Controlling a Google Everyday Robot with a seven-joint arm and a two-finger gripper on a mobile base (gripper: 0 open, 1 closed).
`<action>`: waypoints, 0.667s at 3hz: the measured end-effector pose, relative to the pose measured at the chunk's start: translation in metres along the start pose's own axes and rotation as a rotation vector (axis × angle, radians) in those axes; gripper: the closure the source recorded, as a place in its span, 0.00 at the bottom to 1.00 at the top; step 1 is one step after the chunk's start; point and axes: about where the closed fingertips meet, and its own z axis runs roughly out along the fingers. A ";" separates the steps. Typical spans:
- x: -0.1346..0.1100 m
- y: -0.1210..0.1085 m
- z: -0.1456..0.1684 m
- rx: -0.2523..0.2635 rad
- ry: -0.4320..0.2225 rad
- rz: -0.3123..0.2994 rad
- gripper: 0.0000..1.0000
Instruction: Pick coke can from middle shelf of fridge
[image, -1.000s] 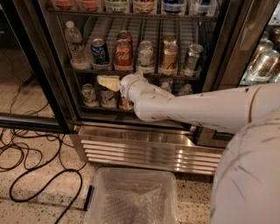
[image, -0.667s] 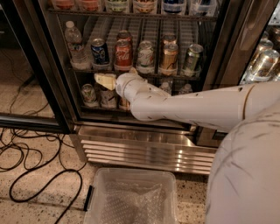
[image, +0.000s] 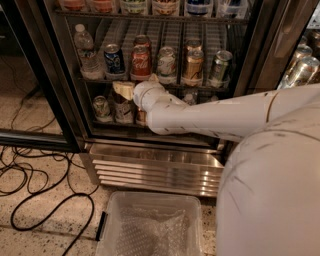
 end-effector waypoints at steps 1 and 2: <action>0.007 -0.023 0.006 0.064 0.025 -0.051 0.20; 0.005 -0.038 0.012 0.105 0.028 -0.084 0.24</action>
Offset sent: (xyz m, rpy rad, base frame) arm 0.0419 -0.0450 -0.0087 -0.1439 -0.0241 -0.1405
